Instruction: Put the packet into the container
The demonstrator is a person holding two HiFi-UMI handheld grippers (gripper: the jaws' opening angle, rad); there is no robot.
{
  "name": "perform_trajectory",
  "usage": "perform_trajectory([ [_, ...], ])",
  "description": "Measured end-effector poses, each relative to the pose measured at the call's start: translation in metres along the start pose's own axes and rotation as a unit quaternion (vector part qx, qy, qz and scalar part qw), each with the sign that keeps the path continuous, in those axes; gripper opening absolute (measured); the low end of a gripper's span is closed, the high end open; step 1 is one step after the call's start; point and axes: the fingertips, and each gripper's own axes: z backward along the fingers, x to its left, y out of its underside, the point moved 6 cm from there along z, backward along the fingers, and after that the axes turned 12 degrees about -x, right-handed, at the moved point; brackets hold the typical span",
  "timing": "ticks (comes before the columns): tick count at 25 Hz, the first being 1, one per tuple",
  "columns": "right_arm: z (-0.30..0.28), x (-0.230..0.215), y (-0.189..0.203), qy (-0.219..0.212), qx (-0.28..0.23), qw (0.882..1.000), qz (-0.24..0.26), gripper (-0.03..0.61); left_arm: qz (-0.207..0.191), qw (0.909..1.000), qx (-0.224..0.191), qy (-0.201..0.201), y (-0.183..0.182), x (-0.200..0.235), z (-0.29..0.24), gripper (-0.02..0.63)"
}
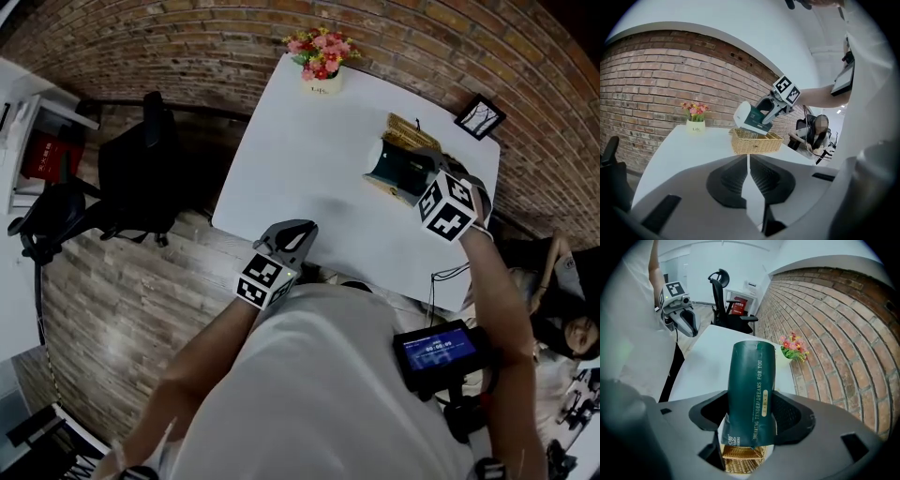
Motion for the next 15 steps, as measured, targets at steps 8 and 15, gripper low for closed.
perform_trajectory([
  [8, -0.005, -0.016, 0.038, 0.010, 0.035, 0.998, -0.052, 0.301, 0.004, 1.0000, 0.008, 0.001, 0.003, -0.002, -0.004, 0.026],
  [15, -0.020, -0.026, 0.061, 0.003, 0.054, 0.992, -0.115, 0.300, 0.010, 0.9999, 0.009, -0.006, 0.003, 0.000, -0.006, 0.026],
])
